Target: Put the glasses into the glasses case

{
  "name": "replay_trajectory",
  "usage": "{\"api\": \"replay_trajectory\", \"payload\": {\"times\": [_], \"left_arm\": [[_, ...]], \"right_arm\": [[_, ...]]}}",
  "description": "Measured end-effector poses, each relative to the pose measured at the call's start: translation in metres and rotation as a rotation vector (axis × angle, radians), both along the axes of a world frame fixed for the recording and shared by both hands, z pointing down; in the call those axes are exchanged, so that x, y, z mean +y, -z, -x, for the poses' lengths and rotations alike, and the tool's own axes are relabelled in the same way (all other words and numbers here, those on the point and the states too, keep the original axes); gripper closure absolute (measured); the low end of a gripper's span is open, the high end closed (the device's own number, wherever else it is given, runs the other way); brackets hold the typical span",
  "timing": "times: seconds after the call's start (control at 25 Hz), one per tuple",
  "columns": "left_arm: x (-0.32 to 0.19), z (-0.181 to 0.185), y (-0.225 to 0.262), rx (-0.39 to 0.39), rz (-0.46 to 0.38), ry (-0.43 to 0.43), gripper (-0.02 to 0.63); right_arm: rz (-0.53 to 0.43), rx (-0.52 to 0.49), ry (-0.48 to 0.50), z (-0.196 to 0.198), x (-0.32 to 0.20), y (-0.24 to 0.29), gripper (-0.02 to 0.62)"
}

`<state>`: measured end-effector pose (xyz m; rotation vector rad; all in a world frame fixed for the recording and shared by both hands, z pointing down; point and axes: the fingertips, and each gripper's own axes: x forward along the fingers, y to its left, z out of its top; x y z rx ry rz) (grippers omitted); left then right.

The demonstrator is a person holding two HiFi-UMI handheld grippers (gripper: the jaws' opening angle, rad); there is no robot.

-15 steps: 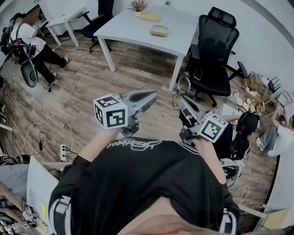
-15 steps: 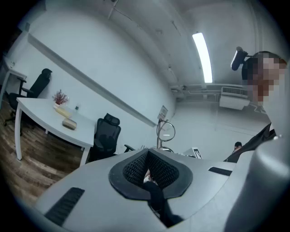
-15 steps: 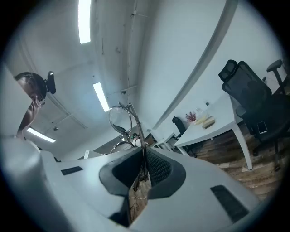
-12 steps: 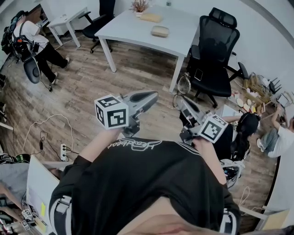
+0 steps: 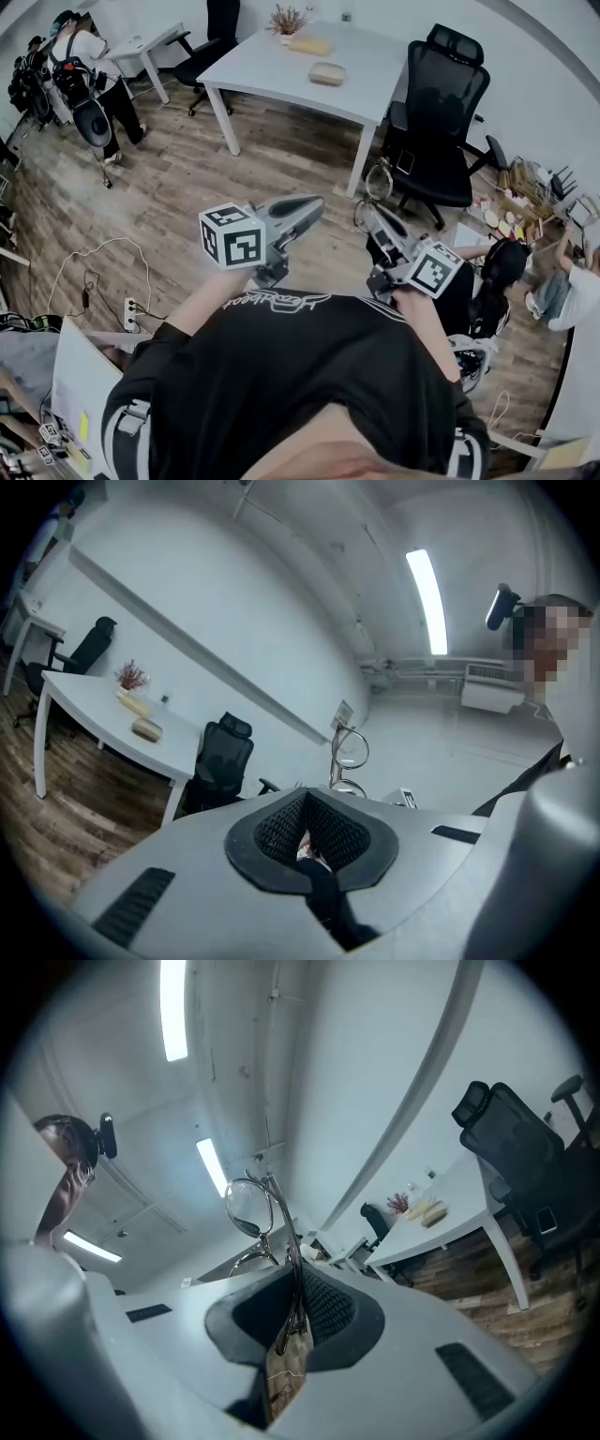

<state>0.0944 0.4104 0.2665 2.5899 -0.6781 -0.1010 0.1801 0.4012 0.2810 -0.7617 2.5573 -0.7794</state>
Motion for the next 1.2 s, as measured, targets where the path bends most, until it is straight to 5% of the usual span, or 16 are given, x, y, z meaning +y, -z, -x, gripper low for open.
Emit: {"api": "replay_trajectory", "payload": {"times": [0.68, 1.2], "left_arm": [[-0.059, -0.001, -0.035, 0.010, 0.089, -0.010, 0.600], [-0.197, 0.019, -0.037, 0.013, 0.125, -0.057, 0.600]], "right_arm": [[0.096, 0.013, -0.036, -0.008, -0.058, -0.043, 0.568], [0.144, 0.037, -0.102, 0.006, -0.194, -0.046, 0.568]]}}
